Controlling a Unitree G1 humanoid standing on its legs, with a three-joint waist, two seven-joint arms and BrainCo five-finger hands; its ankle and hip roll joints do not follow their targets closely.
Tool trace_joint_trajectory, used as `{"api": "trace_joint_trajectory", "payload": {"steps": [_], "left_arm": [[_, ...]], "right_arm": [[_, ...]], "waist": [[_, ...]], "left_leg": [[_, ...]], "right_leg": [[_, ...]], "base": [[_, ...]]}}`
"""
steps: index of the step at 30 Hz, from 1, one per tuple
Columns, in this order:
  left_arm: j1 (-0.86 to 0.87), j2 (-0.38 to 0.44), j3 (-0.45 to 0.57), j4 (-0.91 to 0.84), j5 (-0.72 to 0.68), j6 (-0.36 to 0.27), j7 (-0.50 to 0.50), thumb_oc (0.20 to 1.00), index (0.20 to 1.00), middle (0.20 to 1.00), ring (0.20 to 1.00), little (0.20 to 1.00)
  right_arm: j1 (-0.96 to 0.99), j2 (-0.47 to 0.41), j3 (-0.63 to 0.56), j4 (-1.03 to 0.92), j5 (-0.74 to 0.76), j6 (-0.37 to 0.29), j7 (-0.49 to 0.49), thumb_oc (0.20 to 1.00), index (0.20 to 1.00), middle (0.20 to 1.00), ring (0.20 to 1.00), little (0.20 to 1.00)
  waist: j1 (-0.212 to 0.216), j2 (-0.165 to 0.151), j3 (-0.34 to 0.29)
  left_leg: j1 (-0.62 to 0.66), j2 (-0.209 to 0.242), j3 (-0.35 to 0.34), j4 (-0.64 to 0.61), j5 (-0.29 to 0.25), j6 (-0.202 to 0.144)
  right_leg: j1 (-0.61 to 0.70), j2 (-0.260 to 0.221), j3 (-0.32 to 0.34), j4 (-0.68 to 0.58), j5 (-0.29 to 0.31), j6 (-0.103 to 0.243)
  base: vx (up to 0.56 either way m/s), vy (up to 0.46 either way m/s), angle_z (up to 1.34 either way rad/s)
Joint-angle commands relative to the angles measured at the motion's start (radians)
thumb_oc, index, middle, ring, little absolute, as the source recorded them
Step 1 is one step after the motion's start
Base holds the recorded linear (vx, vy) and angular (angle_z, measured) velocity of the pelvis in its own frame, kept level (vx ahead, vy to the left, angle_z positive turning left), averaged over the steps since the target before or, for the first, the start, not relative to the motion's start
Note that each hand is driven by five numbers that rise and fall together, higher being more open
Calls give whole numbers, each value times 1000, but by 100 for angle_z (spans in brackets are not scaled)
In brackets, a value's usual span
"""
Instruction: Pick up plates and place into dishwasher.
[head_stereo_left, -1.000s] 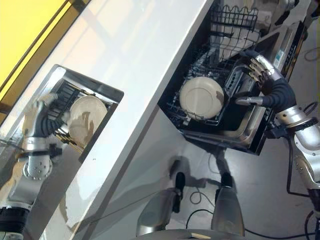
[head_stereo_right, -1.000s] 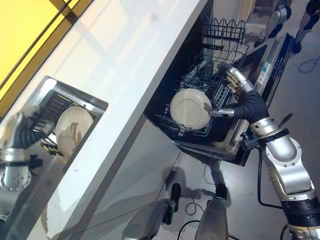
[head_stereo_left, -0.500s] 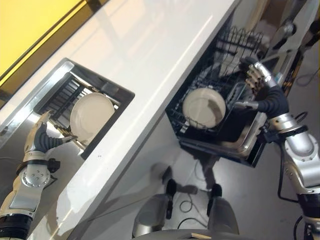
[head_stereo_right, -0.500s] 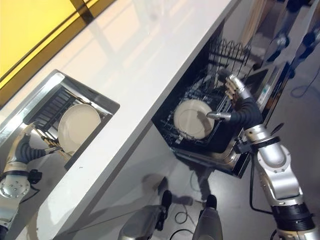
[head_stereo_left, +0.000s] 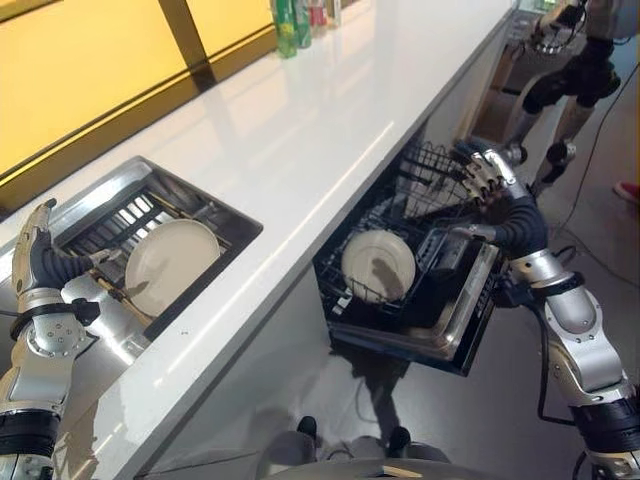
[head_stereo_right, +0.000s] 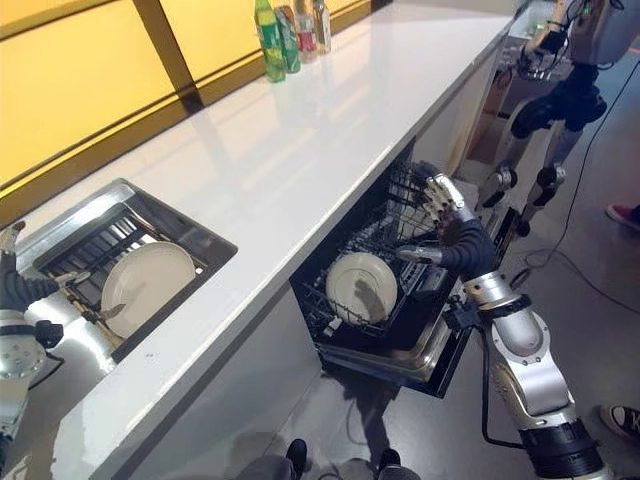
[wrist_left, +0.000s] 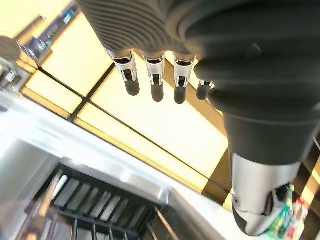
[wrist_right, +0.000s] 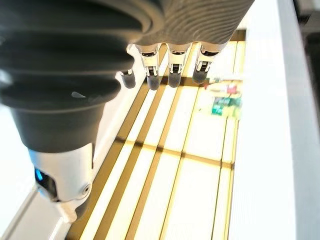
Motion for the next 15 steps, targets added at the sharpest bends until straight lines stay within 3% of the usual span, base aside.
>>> {"api": "trace_joint_trajectory", "payload": {"steps": [1, 5, 6, 9, 15], "left_arm": [[-20, 58, 35, -4, 11, -20, 36, 1000, 1000, 1000, 1000, 1000], [-37, 59, 48, -10, -13, 1, 45, 1000, 1000, 1000, 1000, 1000], [-52, 62, 44, 5, -9, -1, 44, 1000, 1000, 1000, 1000, 1000], [-71, 77, 42, 19, -18, -6, 14, 1000, 1000, 1000, 1000, 1000], [-89, 124, 22, 35, -18, -31, 15, 1000, 1000, 1000, 1000, 1000]], "right_arm": [[-58, 31, 12, -45, 41, -56, -13, 1000, 1000, 1000, 1000, 1000], [-84, 31, 18, -52, 38, -28, -14, 1000, 1000, 1000, 1000, 1000], [-87, 23, 18, -54, 36, -27, -15, 1000, 1000, 1000, 1000, 1000], [-81, -6, 7, -44, 63, -30, -28, 1000, 1000, 1000, 1000, 1000], [-58, -38, 12, -56, 42, -23, -59, 1000, 1000, 1000, 1000, 1000]], "waist": [[7, -61, -17], [12, -51, -34], [10, -53, -37], [-3, -55, -53], [-18, -64, -44]], "left_leg": [[-91, -98, -14, 139, 44, 77], [-83, -24, -16, -9, 160, 38], [-90, -16, -15, -10, 162, 33], [-60, -21, 12, -55, 104, 38], [-43, -55, 25, -37, 48, 70]], "right_leg": [[108, 39, 62, -50, -3, 3], [142, 51, 74, -64, -30, 2], [148, 45, 77, -66, -38, 1], [148, 24, 71, -61, -46, 11], [75, -19, 79, -12, -18, 47]], "base": [[50, 44, 8], [101, 150, 0], [135, 215, 2], [204, 306, -3], [188, 340, 0]]}}
